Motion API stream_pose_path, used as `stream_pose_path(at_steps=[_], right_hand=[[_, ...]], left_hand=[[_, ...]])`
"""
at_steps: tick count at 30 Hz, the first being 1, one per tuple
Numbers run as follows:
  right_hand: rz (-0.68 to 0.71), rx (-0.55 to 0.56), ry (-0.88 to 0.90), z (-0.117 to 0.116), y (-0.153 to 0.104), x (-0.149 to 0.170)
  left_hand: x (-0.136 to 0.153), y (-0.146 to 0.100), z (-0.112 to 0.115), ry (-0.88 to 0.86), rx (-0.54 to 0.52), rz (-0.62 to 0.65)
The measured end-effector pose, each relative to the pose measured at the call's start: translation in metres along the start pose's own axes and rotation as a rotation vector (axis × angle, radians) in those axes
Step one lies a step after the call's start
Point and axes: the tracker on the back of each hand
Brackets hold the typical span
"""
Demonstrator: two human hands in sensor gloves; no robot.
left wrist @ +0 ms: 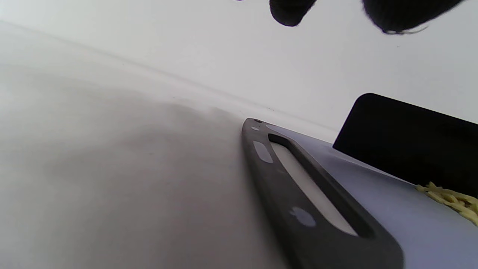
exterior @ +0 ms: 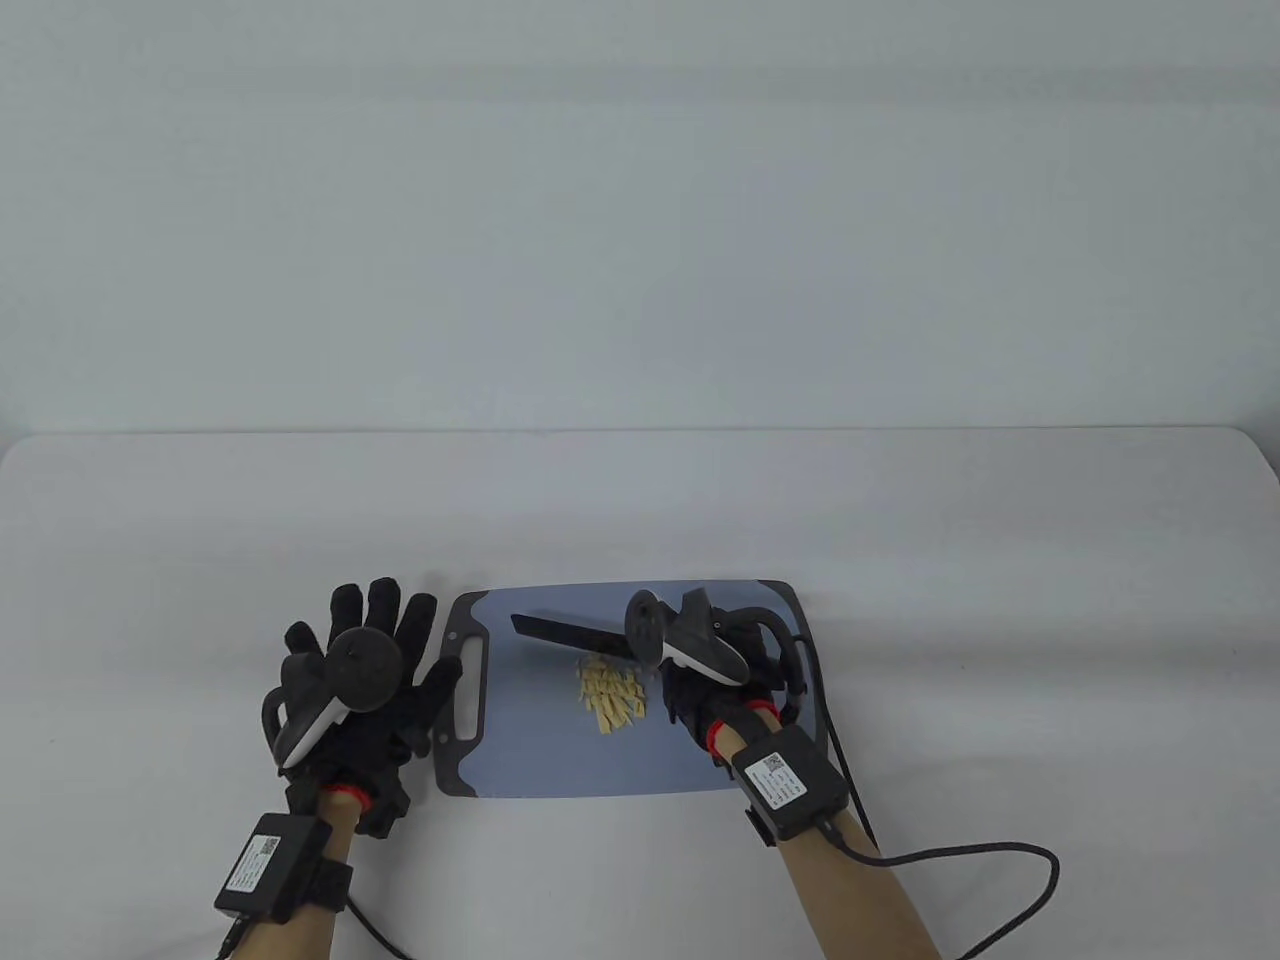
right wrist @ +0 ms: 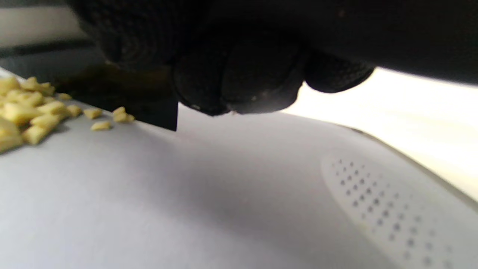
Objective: Chop plasticine discs into granules with repetitive downward strikes
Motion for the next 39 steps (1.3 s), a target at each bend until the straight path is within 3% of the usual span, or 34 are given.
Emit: stream_pose_path(at_steps=[6, 11, 17, 19, 21, 27, 31, 39], right_hand=[[0.023, 0.007, 0.117, 0.013, -0.011, 0.004], [0.136, -0.036, 0.068, 0.005, -0.027, -0.004], [0.116, -0.05, 0.028, -0.006, -0.031, -0.01], [0.118, -0.001, -0.069, -0.012, -0.033, -0.021], [0.125, 0.006, -0.044, -0.014, -0.034, -0.021], [0.076, -0.147, 0.02, -0.007, -0.021, -0.005], [0.131, -0.006, -0.022, -0.013, -0.032, -0.016], [0.08, 0.033, 0.133, 0.009, -0.039, -0.004]], left_hand=[[0.001, 0.0, 0.0, -0.002, 0.001, -0.003], [0.0, 0.0, 0.0, 0.0, 0.0, -0.002], [0.0, 0.0, 0.0, 0.003, -0.002, -0.003], [-0.001, 0.0, 0.0, 0.006, -0.002, -0.001], [-0.002, 0.0, 0.001, 0.01, 0.0, 0.003], [0.0, 0.0, -0.001, -0.009, -0.009, -0.003], [0.001, 0.002, 0.0, -0.013, 0.002, -0.003], [0.002, 0.002, 0.0, -0.011, -0.001, -0.004]])
Point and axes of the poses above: the tracker on the back of each hand, its own x axis roughly to the little-finger side, its own y axis roughly from the wrist to the fingertips, z = x × y, and after that the axes turned 11 degrees about y, right-handed
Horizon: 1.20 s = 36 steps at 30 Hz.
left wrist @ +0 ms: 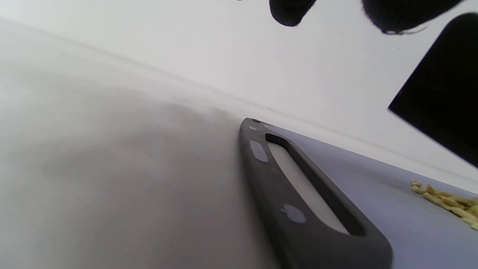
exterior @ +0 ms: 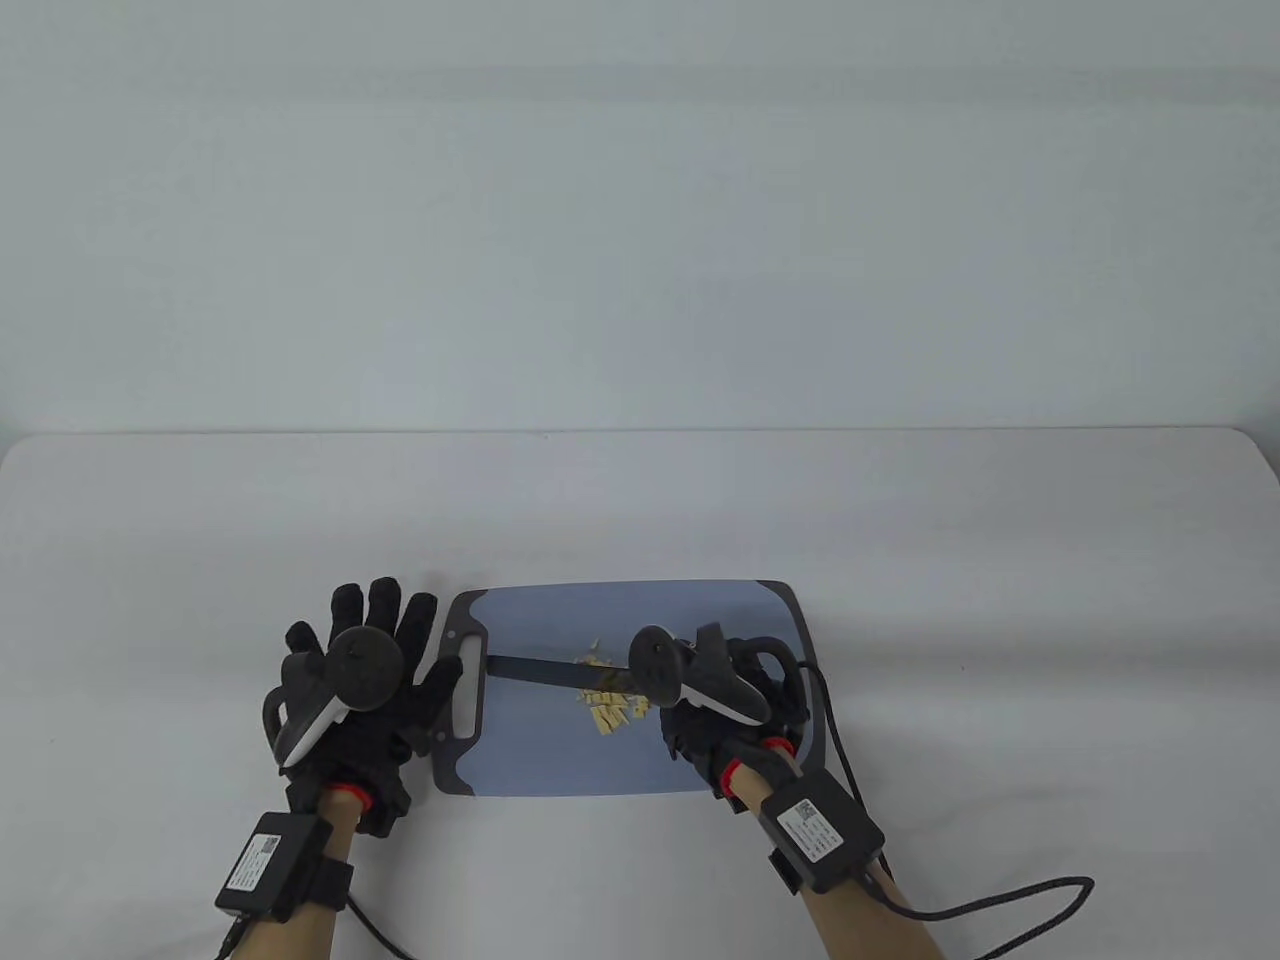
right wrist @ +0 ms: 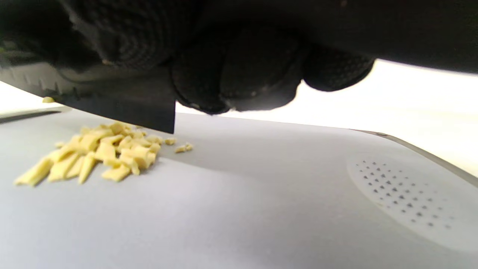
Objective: Chop plasticine discs into granules with repetitive downward strikes
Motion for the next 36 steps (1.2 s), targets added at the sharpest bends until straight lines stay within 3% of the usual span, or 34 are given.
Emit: stream_pose_path(at_steps=[4, 7, 13, 19, 25, 27, 30, 33, 36], right_hand=[[-0.027, 0.006, -0.07, -0.002, 0.0, 0.003], [-0.05, -0.057, -0.115, -0.012, 0.001, 0.004], [-0.028, 0.01, -0.16, -0.024, -0.001, -0.005], [-0.101, -0.11, -0.113, -0.015, 0.002, 0.008], [-0.012, -0.017, -0.144, -0.022, -0.001, 0.0], [-0.03, -0.055, -0.122, -0.017, 0.0, 0.002], [-0.022, 0.048, -0.146, -0.008, -0.003, 0.004], [-0.004, -0.018, -0.038, -0.002, -0.006, 0.005], [0.019, -0.035, -0.086, -0.007, -0.009, -0.002]], left_hand=[[-0.002, -0.001, 0.0, 0.011, 0.001, 0.003], [-0.003, -0.001, 0.001, 0.017, 0.003, 0.005], [-0.004, -0.001, 0.001, 0.018, 0.003, 0.01], [-0.001, -0.002, -0.001, 0.002, -0.004, 0.001], [-0.004, -0.001, 0.001, 0.017, 0.001, 0.007], [-0.004, -0.002, 0.0, 0.019, 0.002, 0.006], [-0.002, -0.002, 0.0, 0.009, 0.0, 0.001], [0.0, -0.002, 0.0, 0.005, 0.002, -0.003], [-0.002, -0.001, 0.0, 0.013, 0.006, 0.001]])
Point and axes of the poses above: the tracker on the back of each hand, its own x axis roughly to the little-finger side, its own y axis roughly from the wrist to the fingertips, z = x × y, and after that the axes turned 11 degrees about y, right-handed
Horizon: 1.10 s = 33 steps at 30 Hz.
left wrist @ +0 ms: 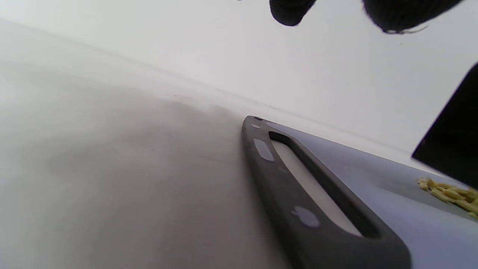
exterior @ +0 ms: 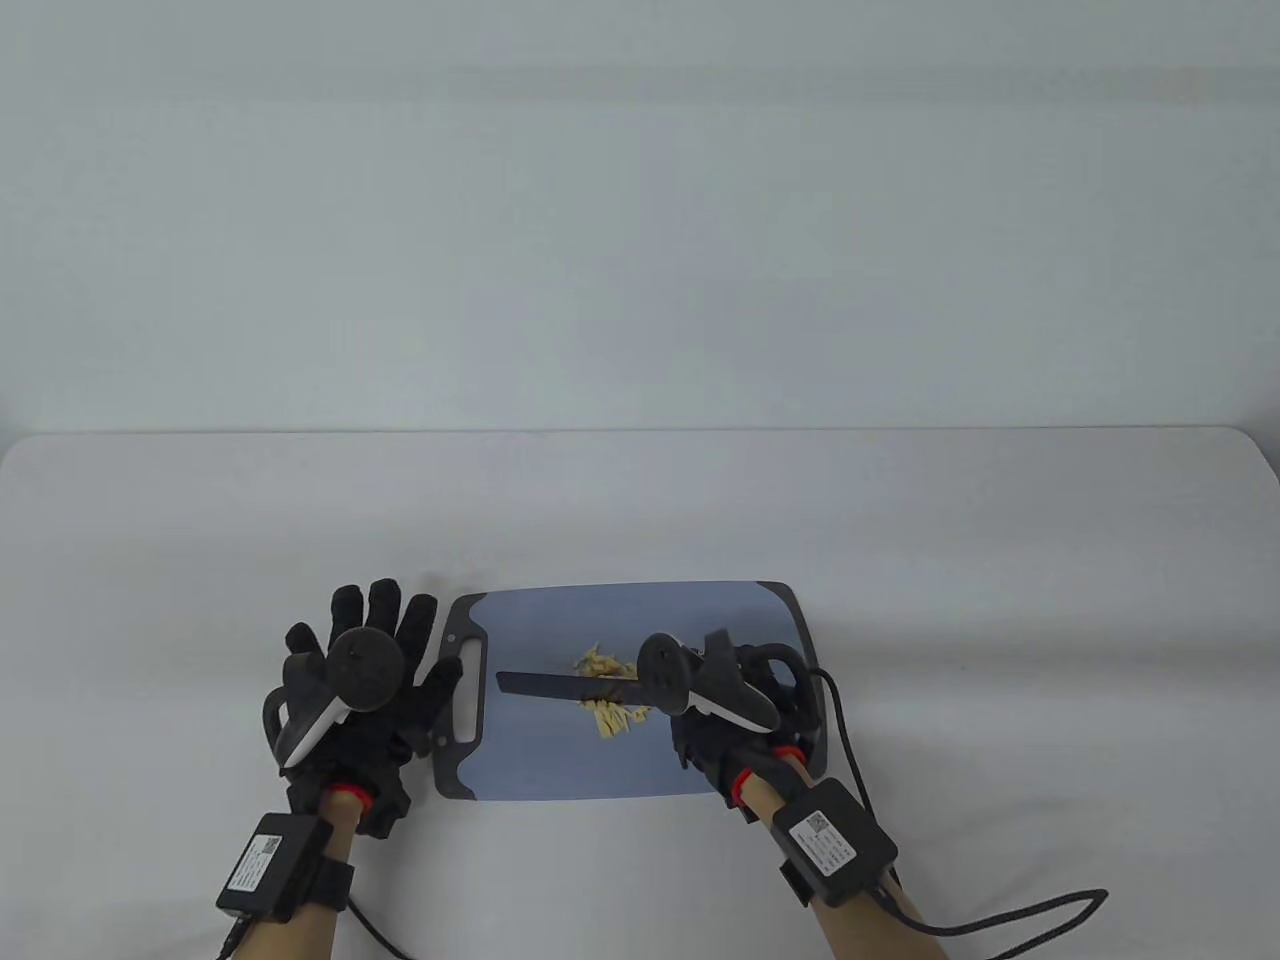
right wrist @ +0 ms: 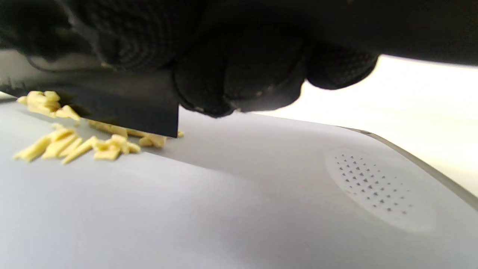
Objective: Chop plasticine discs into granules with repetitive downward strikes
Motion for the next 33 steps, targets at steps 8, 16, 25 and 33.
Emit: stream_pose_path(at_steps=[8, 16, 25, 33], right_hand=[[-0.013, 0.012, -0.068, -0.017, 0.0, -0.009], [-0.001, -0.024, -0.026, -0.016, 0.0, -0.006], [-0.007, 0.035, -0.077, -0.002, -0.001, -0.003], [0.056, -0.046, 0.035, -0.004, -0.005, -0.012]], left_hand=[[-0.001, 0.0, 0.001, 0.004, -0.004, 0.003], [0.0, 0.001, 0.002, 0.001, -0.002, 0.001], [0.003, 0.0, 0.0, -0.008, -0.005, -0.006], [0.002, -0.001, 0.0, -0.002, -0.002, -0.004]])
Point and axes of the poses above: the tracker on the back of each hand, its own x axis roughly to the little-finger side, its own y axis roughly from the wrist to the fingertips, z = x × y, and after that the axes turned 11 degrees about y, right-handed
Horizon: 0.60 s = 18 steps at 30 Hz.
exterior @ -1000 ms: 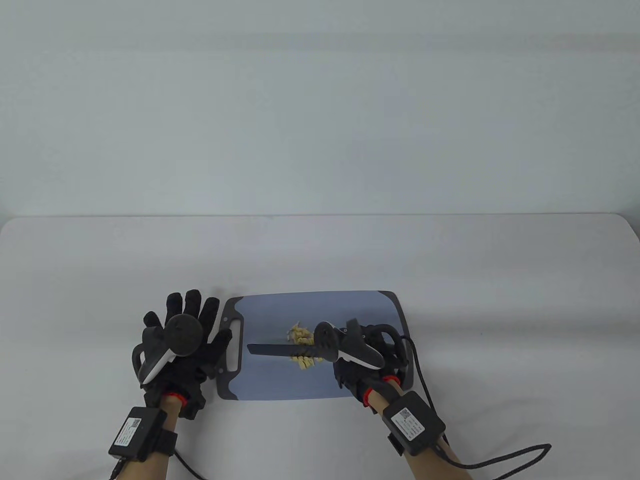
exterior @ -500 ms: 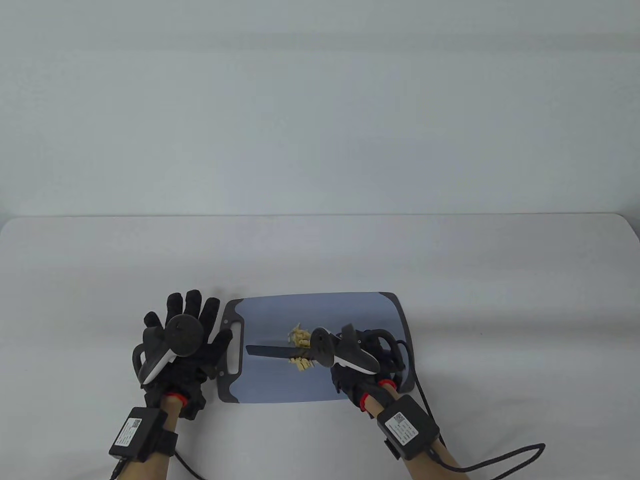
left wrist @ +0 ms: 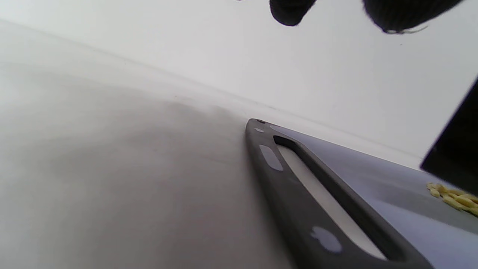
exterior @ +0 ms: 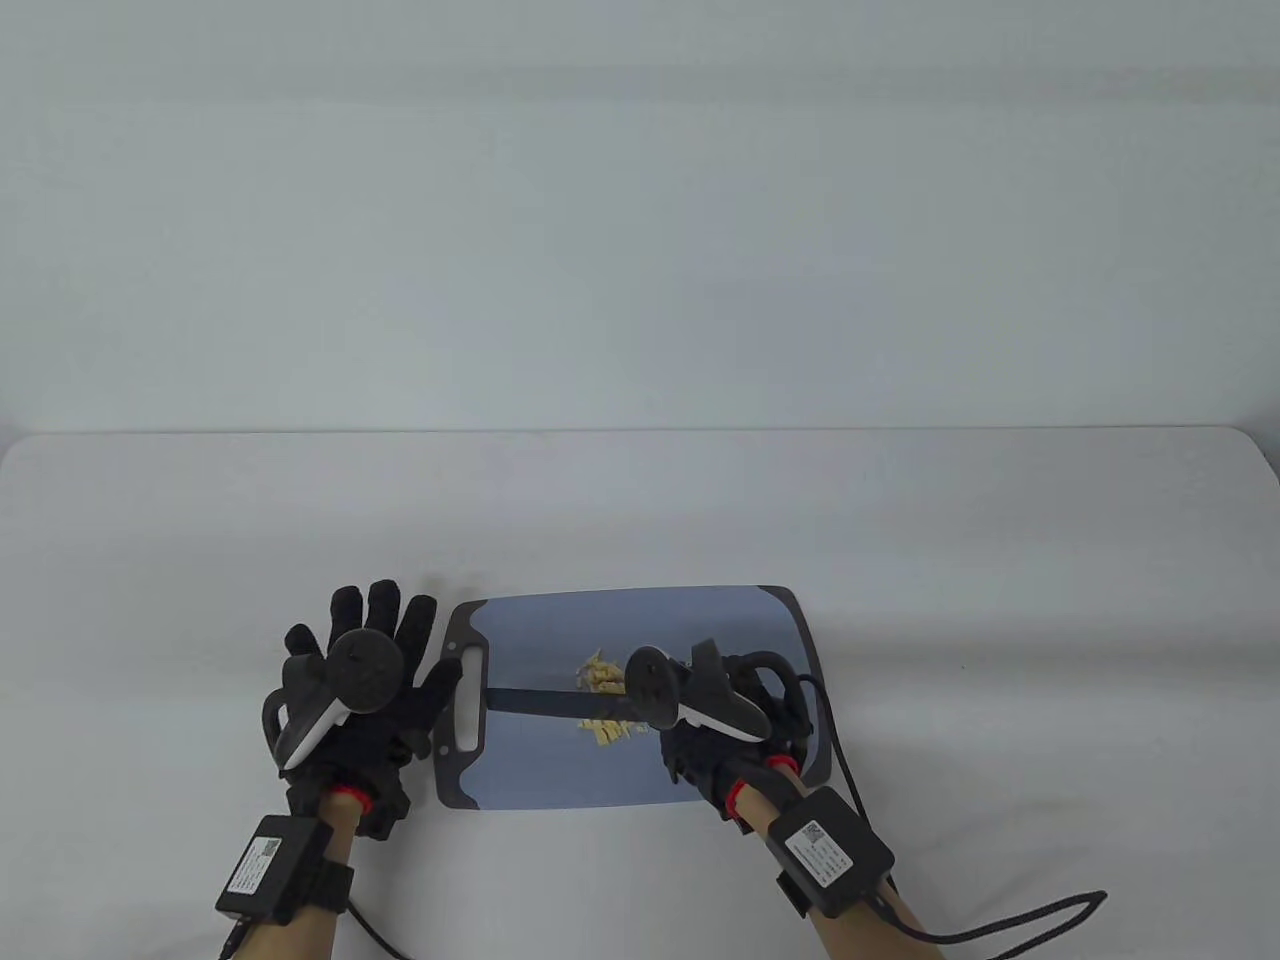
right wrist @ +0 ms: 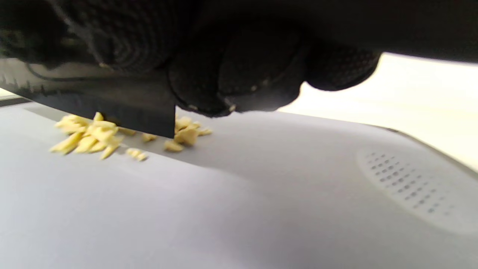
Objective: Chop plasticine discs into granules with repetitive downward strikes
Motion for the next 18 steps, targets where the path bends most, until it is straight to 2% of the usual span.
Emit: stream_pose_path(at_steps=[4, 8, 12, 18], right_hand=[[-0.024, 0.035, -0.117, -0.01, 0.001, -0.007], [-0.02, 0.025, -0.081, -0.015, 0.002, -0.007], [-0.051, -0.059, -0.015, -0.01, 0.005, 0.002], [0.003, 0.009, -0.039, -0.013, 0.002, -0.003]], left_hand=[[0.0, 0.0, 0.0, -0.003, -0.003, -0.001], [-0.001, 0.0, 0.001, 0.004, 0.001, 0.004], [-0.002, 0.0, 0.001, 0.009, -0.002, 0.006], [0.0, 0.0, 0.001, 0.001, 0.001, 0.001]])
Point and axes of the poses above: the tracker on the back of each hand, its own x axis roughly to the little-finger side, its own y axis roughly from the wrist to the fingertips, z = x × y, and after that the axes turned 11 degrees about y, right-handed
